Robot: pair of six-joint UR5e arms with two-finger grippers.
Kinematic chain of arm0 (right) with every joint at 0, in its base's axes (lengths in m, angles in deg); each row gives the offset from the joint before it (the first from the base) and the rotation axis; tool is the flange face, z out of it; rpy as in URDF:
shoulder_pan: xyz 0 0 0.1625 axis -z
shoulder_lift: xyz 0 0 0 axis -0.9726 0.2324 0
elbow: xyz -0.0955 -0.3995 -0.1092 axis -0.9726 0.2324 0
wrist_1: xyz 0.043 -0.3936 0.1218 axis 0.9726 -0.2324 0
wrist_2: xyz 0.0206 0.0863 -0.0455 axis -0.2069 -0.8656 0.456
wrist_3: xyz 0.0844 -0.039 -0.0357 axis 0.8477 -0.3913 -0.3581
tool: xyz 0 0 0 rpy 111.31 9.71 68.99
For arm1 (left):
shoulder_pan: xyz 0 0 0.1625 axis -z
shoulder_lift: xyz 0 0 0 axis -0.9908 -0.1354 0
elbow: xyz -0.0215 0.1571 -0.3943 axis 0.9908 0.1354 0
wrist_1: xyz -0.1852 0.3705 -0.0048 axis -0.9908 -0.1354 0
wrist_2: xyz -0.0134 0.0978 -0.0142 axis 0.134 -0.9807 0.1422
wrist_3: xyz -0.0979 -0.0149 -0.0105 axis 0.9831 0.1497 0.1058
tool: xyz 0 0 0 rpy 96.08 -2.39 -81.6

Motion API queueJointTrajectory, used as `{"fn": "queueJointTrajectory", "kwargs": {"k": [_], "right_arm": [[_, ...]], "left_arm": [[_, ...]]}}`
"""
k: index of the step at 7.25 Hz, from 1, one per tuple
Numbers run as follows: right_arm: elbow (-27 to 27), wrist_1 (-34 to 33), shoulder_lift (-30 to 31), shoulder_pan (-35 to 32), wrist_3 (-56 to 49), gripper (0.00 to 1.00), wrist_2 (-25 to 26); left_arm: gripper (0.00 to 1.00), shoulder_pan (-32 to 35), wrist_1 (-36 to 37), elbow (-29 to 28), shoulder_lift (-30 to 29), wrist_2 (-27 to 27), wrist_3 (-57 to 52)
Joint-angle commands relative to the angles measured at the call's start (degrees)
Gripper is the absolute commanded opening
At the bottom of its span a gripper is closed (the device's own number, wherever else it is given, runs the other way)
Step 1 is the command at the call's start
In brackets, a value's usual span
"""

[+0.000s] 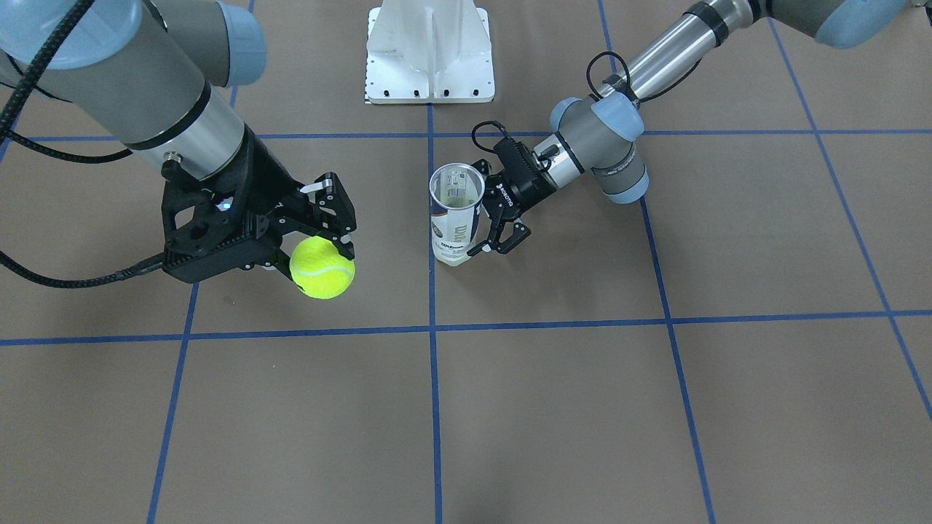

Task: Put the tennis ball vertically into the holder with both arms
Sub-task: 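Lift the second ball with the right gripper and carry it toward the can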

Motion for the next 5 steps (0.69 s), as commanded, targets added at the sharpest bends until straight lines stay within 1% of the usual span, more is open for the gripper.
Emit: {"fn": "queueJointTrajectory", "kwargs": {"k": [1, 3, 5], "right_arm": [[-1.4, 0.0, -0.7, 1.6, 3.3, 0.0, 0.2], [-1.3, 0.0, -4.1, 5.7, 10.0, 0.0, 2.3], [-1.3, -0.7, -5.8, 10.2, 12.5, 0.0, 5.9]], "left_arm": [[0.99, 0.0, -0.1, 0.0, 0.3, 0.0, 0.0], [0.99, 0.0, -0.1, 0.0, 0.4, 0.0, 0.0], [0.99, 0.0, -0.1, 0.0, 0.3, 0.0, 0.0]]}}
